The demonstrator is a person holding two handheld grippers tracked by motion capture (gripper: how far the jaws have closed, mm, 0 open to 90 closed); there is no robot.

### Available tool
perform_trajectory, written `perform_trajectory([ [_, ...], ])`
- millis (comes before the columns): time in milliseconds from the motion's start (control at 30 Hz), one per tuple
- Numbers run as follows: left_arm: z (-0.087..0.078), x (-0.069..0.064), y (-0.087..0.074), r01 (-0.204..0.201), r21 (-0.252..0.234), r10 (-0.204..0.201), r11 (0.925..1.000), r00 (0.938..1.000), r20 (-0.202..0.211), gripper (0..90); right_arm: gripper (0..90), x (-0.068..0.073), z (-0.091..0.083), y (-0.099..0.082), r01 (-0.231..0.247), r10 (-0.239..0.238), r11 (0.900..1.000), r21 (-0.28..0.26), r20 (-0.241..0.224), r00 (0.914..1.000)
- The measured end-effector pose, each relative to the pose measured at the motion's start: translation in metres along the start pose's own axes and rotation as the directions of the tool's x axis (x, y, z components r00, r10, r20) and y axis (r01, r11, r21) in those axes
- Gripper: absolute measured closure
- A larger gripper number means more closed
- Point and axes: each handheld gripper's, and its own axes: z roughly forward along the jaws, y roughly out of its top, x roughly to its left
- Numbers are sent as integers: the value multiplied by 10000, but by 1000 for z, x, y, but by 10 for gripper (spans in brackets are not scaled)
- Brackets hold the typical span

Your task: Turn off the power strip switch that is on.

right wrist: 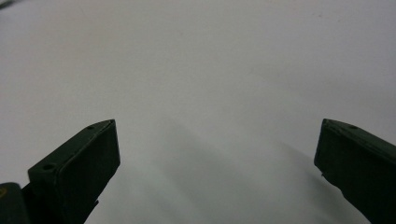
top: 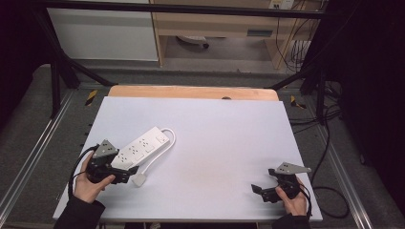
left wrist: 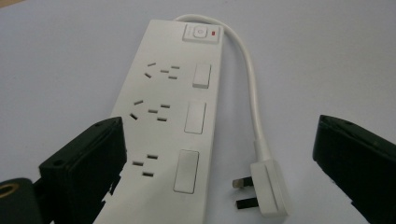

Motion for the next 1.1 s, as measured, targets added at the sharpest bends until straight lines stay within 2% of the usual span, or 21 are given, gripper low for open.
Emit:
perform_trajectory([
  [1100, 19, 3, 24, 88, 118, -87, 9999, 9999, -85, 27, 7, 0, 1, 0, -6, 6, 10000, 35, -29, 10000],
])
